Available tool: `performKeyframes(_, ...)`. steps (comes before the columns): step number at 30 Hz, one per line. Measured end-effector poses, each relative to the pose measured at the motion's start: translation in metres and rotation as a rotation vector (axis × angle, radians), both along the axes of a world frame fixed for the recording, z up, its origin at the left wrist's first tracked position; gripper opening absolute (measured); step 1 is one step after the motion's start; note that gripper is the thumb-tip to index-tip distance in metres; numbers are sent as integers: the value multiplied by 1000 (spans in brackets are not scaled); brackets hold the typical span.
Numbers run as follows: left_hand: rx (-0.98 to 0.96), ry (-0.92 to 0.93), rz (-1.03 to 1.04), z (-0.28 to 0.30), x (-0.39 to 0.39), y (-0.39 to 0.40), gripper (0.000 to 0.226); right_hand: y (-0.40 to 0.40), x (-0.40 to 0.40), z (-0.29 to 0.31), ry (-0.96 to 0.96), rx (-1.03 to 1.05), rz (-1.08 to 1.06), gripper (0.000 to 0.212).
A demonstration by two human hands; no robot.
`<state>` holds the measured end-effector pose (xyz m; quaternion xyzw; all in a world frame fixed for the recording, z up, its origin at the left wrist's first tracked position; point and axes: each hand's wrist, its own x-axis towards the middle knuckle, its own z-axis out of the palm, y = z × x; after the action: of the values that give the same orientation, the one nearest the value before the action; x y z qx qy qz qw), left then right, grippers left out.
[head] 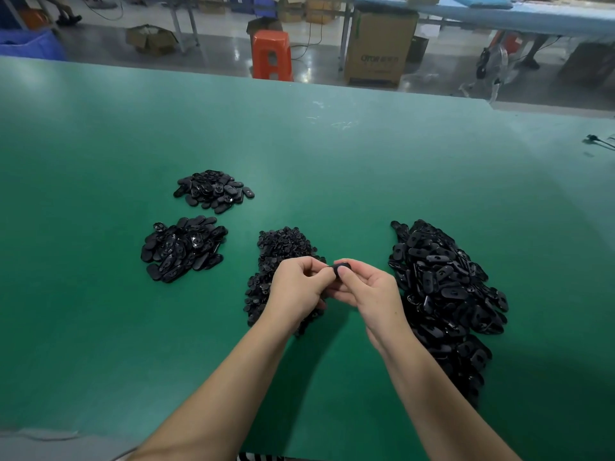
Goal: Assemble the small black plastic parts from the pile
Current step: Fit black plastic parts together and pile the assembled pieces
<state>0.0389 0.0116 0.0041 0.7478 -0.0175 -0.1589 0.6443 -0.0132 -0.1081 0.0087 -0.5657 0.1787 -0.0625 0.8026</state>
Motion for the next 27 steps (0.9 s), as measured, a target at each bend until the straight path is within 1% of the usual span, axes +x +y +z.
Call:
performKeyframes(8, -69, 34, 36, -6, -4, -2, 15, 5, 4, 0, -5, 31, -9, 16)
performKeyframes(12, -30, -3, 15, -4, -4, 1, 23, 4, 4, -2, -10, 15, 3, 12)
performKeyframes(14, -28, -18, 5, -2, -3, 2, 24, 2, 5, -4, -14, -20, 11, 10)
performKeyframes(17, -16, -53, -27, -1, -2, 4, 11, -3, 8, -5, -14, -76, 7, 9)
performKeyframes(18, 0, -74, -33, -1, -2, 5, 11, -4, 9, -6, -16, -83, 3, 9)
performKeyframes(21, 57, -126, -47, 1, -1, 6, 15, -5, 10, -8, -18, -119, -7, 10)
performKeyframes(25, 116, -175, -67, 1, -1, 8, 14, -5, 12, -14, -5, -260, 2, 13)
performKeyframes(27, 155, -197, -65, -1, -2, 10, 14, -4, 12, -16, -7, -276, 15, 13)
